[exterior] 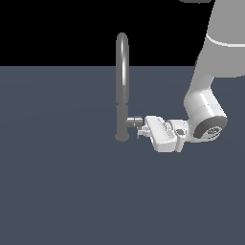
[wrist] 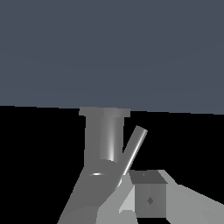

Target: Turn on the faucet by rotating a designated handle.

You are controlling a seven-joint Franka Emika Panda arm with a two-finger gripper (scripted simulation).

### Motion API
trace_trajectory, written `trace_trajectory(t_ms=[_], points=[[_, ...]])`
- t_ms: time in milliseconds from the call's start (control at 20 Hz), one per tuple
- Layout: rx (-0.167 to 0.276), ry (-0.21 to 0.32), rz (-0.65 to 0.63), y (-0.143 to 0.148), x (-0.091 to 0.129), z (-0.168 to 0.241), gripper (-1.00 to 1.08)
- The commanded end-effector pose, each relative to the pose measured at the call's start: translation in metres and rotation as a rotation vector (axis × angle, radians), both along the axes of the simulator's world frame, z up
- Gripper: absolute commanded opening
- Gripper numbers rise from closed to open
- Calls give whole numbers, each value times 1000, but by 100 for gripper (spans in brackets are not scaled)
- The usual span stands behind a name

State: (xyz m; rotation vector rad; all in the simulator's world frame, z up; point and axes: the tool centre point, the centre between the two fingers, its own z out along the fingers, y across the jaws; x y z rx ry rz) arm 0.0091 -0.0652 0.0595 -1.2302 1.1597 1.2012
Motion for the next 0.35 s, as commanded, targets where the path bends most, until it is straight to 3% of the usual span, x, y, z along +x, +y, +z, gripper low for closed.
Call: trace_trajectory(t_ms=[0,300], points=[[-12,17,-11,2,4,-19,-100],[-15,34,-14,3,9,-35,-100]])
